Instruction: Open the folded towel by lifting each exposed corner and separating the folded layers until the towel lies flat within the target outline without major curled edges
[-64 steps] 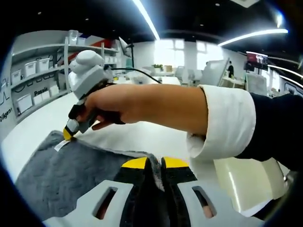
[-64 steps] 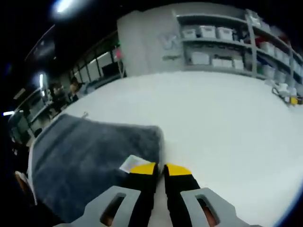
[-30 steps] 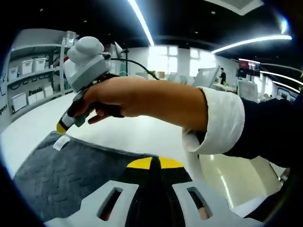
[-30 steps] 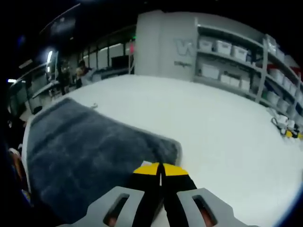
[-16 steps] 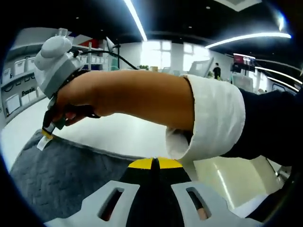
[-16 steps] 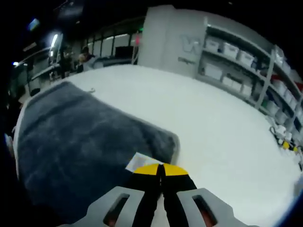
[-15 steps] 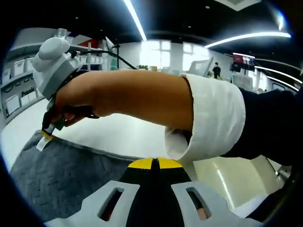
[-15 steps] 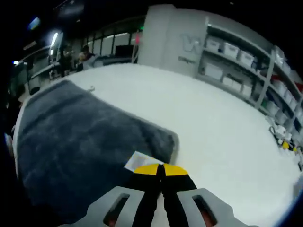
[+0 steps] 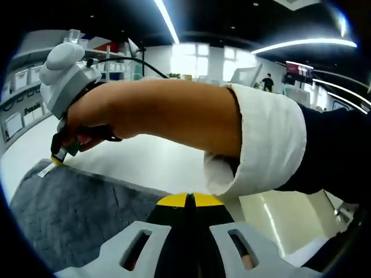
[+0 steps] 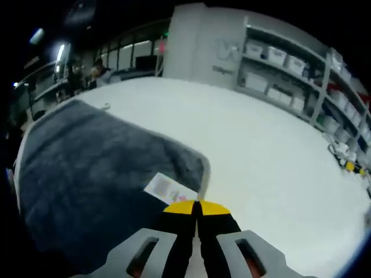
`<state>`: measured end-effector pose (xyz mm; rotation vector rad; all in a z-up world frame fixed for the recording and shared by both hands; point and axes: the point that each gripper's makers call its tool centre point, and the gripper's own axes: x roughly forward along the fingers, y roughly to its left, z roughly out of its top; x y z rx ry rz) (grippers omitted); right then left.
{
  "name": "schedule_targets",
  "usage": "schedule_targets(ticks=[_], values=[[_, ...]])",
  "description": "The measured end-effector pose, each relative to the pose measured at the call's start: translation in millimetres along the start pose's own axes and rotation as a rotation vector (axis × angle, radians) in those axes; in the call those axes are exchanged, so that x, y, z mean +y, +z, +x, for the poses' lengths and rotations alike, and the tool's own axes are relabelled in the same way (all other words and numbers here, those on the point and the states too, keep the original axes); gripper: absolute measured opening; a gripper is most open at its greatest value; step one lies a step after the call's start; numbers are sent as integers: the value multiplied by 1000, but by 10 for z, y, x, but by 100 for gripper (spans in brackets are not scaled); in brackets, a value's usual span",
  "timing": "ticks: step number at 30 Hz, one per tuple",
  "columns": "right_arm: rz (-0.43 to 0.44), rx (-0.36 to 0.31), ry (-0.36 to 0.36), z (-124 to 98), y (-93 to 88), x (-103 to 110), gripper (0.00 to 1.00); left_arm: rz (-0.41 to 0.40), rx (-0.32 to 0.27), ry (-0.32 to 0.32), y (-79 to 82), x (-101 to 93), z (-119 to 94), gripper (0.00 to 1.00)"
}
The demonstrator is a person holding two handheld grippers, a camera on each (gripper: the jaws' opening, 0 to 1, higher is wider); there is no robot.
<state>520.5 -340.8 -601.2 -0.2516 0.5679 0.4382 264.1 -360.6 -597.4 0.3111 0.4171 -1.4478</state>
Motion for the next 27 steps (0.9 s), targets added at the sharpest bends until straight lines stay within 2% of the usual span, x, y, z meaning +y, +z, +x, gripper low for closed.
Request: schedule_targets(ticks=[4, 8, 11, 12, 13, 15, 16, 19, 20, 24, 27], values=[[101, -48, 12, -17, -9, 15, 0, 79, 12, 11, -11, -53, 33, 1], [133, -109, 10, -17, -24, -13, 0, 71, 11, 14, -7, -40, 29, 1], [158, -113, 19, -15, -22, -35, 0, 57, 10, 9, -11, -54, -2, 1], [159, -105, 18, -18, -19, -39, 0, 62, -55, -18, 81, -109, -44, 1], [145, -96, 15, -25, -20, -40, 0, 36, -97, -8, 151, -104, -96, 1], [29, -67, -35, -44, -14, -99, 0, 28, -114, 6, 256, -46, -151, 3], [13, -86, -56, -53, 54, -111, 0, 28, -125, 12, 289, -13, -216, 4], [42, -162, -18, -115, 265, 11, 0, 17, -139, 28, 329, 58, -337, 4], [35, -176, -22, -156, 337, 45, 0, 13, -144, 36, 397, 115, -347, 4], [11, -207, -24, -261, 524, 202, 0, 10, -141, 63, 361, 210, -500, 4], [-33, -201, -46, -332, 556, 314, 0, 2, -142, 82, 319, 271, -634, 4]])
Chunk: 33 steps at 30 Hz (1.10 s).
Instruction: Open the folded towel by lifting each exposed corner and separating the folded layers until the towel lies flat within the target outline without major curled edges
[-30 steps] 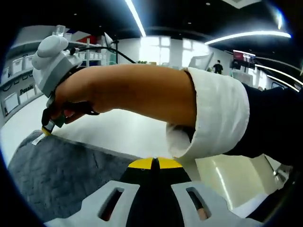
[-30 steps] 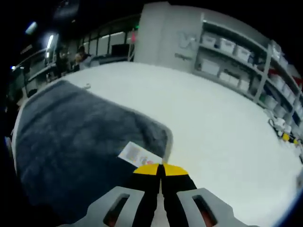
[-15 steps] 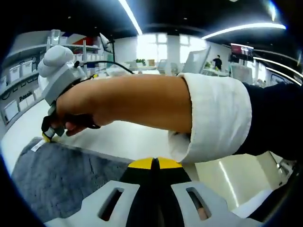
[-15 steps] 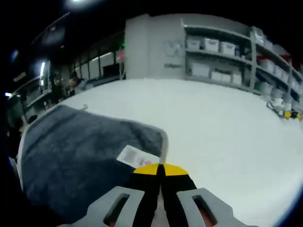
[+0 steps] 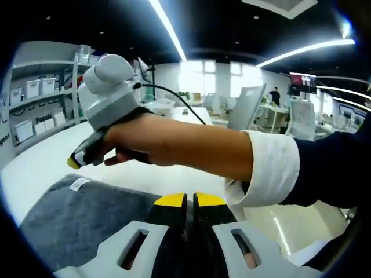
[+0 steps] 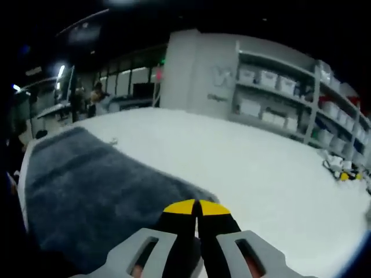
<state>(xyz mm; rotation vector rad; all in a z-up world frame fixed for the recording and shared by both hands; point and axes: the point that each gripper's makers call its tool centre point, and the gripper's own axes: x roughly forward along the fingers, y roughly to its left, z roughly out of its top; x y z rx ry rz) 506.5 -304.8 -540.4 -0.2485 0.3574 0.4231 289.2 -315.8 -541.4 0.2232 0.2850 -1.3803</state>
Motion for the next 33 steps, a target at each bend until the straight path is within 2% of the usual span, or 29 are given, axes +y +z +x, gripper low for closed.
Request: schedule_targets(ticks=[3, 7, 11, 13, 15, 22, 25, 26, 28, 30, 31, 33], values=[[-38, 18, -9, -60, 6, 103, 0, 9, 6, 38, -21, 104, -146, 5], [-66, 17, -9, -145, 53, 231, 0, -2, 0, 78, 39, 285, -360, 5], [-67, 4, -3, -225, 103, 343, 0, -4, 8, 128, -17, 458, -587, 4], [-60, -9, 1, -250, 133, 393, 0, -31, 0, 127, -14, 533, -659, 4], [-56, -16, 5, -235, 160, 364, 0, -53, 4, 123, -72, 535, -734, 4], [-33, -49, 20, -297, 190, 495, 0, -55, 12, 197, -225, 699, -1038, 8], [-16, -83, 24, -354, 221, 540, 0, -55, 7, 229, -281, 748, -1187, 13], [2, -136, 43, -378, 294, 585, 0, -54, -6, 251, -289, 788, -1263, 16], [37, -174, 50, -431, 339, 616, 1, -50, -45, 301, -272, 868, -1378, 23], [63, -226, 60, -507, 403, 660, 5, -55, -59, 326, -302, 911, -1512, 25], [73, -242, 58, -538, 418, 674, 6, -72, -88, 357, -292, 976, -1614, 26], [76, -250, 63, -575, 422, 712, 6, -95, -112, 370, -291, 1036, -1728, 28]])
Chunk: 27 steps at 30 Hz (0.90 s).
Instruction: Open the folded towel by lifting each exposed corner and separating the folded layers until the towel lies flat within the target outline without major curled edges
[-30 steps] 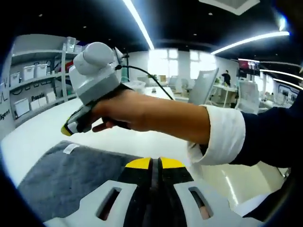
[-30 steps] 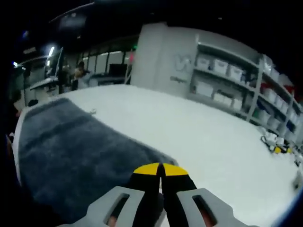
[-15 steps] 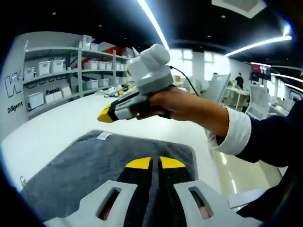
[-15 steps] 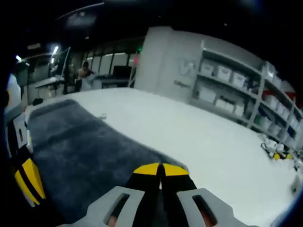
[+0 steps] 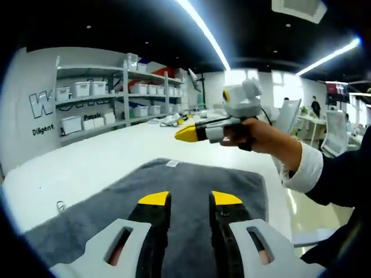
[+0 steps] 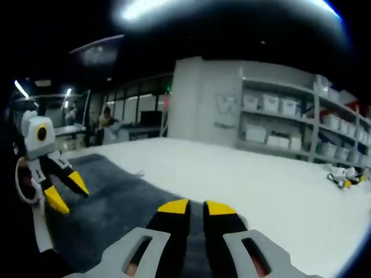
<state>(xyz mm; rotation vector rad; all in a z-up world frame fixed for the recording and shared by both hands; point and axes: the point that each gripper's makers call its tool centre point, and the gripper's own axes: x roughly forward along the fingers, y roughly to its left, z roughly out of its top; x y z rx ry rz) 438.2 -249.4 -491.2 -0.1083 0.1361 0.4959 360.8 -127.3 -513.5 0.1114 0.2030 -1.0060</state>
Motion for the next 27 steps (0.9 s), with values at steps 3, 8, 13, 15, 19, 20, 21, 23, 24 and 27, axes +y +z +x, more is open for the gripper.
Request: schedule_targets(ticks=[3, 8, 13, 15, 19, 20, 21, 23, 24, 27], values=[[-25, 17, 16, 8, -20, 109, 12, -28, 3, 8, -16, 151, -134, 30], [-78, 30, 22, 6, -35, 261, 17, -31, -17, 40, -15, 309, -323, 33], [-117, -3, 35, -36, 7, 440, 23, -37, -52, 82, -18, 456, -584, 38], [-127, -12, 43, -48, 16, 484, 26, -35, -56, 91, -24, 502, -647, 39], [-138, -42, 65, -64, 51, 546, 33, -29, -78, 126, -17, 688, -849, 44], [-143, -53, 72, -72, 58, 589, 35, -30, -85, 135, -17, 708, -913, 48], [-148, -57, 76, -76, 55, 622, 38, -30, -93, 144, -12, 737, -966, 52], [-158, -59, 85, -62, 51, 634, 45, -26, -103, 161, -15, 790, -1069, 57], [-167, -62, 91, -53, 47, 652, 49, -27, -112, 172, -14, 819, -1126, 58], [-200, -72, 102, -48, 42, 723, 58, -39, -145, 190, 3, 931, -1265, 63]])
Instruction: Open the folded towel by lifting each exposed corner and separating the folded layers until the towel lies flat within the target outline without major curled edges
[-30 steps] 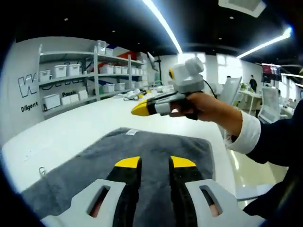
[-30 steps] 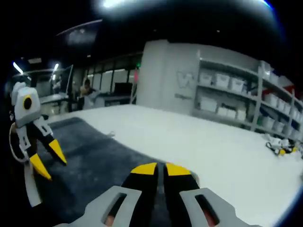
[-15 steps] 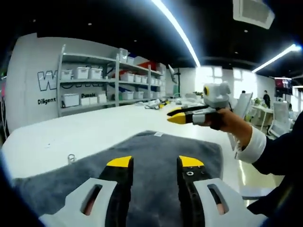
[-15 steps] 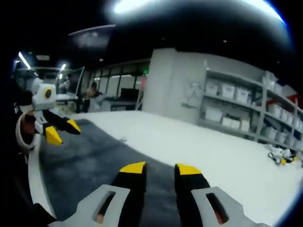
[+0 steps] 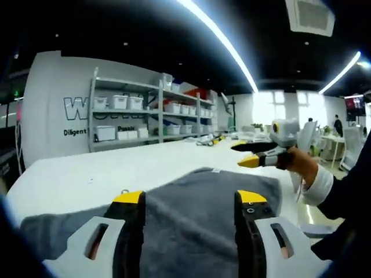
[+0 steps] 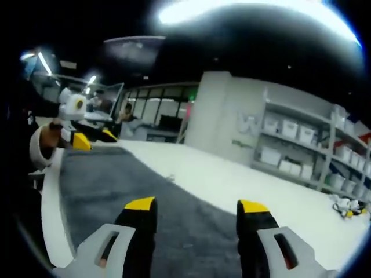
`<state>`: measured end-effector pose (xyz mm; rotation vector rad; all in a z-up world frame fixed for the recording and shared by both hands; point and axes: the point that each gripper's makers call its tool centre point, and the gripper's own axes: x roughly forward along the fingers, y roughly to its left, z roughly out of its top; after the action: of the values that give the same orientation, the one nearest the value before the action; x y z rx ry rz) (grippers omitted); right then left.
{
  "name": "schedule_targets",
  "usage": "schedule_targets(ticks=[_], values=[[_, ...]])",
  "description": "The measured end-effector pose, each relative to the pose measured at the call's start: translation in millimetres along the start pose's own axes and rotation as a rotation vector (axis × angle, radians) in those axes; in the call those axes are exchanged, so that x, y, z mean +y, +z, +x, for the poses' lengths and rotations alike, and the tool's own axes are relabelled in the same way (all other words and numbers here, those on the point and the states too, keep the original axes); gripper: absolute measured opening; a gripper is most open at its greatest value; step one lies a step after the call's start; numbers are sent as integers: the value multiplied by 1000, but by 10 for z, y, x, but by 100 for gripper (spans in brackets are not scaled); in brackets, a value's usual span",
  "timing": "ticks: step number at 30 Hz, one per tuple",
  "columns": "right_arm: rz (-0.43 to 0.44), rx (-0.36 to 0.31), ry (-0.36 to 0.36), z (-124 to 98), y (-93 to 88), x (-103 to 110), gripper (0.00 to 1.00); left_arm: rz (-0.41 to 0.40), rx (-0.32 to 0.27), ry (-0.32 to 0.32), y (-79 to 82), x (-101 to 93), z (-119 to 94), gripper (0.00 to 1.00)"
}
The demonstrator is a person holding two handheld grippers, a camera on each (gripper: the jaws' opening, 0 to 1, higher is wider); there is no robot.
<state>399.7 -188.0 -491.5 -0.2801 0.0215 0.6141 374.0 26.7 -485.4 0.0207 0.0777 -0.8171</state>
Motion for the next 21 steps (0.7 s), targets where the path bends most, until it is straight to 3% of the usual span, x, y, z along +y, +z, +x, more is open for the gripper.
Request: schedule_targets(ticks=[5, 11, 16, 21], values=[[2, -25, 7, 1, 40, 117, 69, -27, -11, 23, -12, 119, -240, 75], [42, -77, 11, -32, 130, 208, 86, -50, -45, 102, -16, 383, -608, 80], [55, -77, 11, -66, 94, 309, 97, -57, -56, 144, -33, 624, -771, 84], [78, -92, 3, -157, 103, 370, 99, -75, -34, 159, -100, 659, -894, 97]])
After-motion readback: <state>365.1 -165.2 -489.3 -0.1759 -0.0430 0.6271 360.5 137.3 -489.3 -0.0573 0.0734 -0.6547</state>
